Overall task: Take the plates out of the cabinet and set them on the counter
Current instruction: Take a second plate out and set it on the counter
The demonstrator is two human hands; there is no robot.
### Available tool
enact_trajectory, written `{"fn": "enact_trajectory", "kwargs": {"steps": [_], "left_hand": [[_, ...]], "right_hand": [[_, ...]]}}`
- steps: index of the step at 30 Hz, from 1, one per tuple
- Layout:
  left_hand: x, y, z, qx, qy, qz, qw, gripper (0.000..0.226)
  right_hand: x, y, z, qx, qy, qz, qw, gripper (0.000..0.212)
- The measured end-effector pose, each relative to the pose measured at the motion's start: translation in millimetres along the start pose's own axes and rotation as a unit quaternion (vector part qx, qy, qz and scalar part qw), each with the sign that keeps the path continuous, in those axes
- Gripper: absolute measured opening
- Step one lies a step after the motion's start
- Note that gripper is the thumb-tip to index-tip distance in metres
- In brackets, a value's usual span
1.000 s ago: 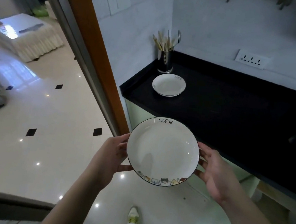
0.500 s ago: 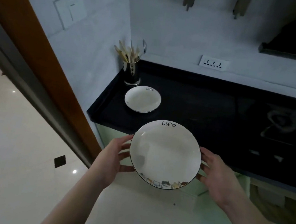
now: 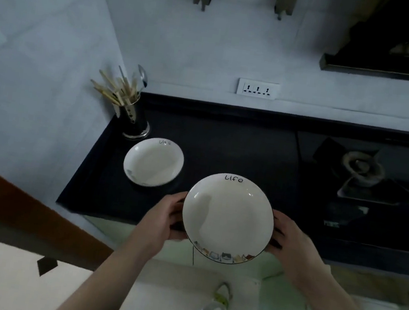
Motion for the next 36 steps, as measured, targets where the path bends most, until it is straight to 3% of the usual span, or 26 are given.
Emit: {"fn": "enact_trajectory", "kwargs": {"steps": [8, 16, 22, 36], "left_hand": [[15, -55, -78, 0.012, 0.023, 0.0, 1.0, 0.024], [29, -80, -143, 0.004, 0.046, -0.03, 0.999, 0.026], [31, -89, -173, 0.003, 0.067, -0.07, 0.995, 0.035], [22, -110, -198, 0.036, 0.09, -0.097, 0.991, 0.021]], "right_hand": [[-18, -10, -104, 0.017, -0.07, -0.009, 0.997, 0.025], [-25, -29, -172, 0.022, -0.073, 0.045, 0.996, 0.025], [-18, -41, -201, 0.076, -0.164, 0.0, 0.984, 0.019], [-25, -41, -227, 0.085, -0.146, 0.043, 0.985, 0.017]]}}
Point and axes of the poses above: each hand's wrist, its own z-axis away from the middle knuckle, its own y-axis out of the back of the hand, x = y × z, the point moved 4 cm from there along -z, towards the middle knuckle, and after that the axes turned 15 degrees about x, right-handed, at the moved point
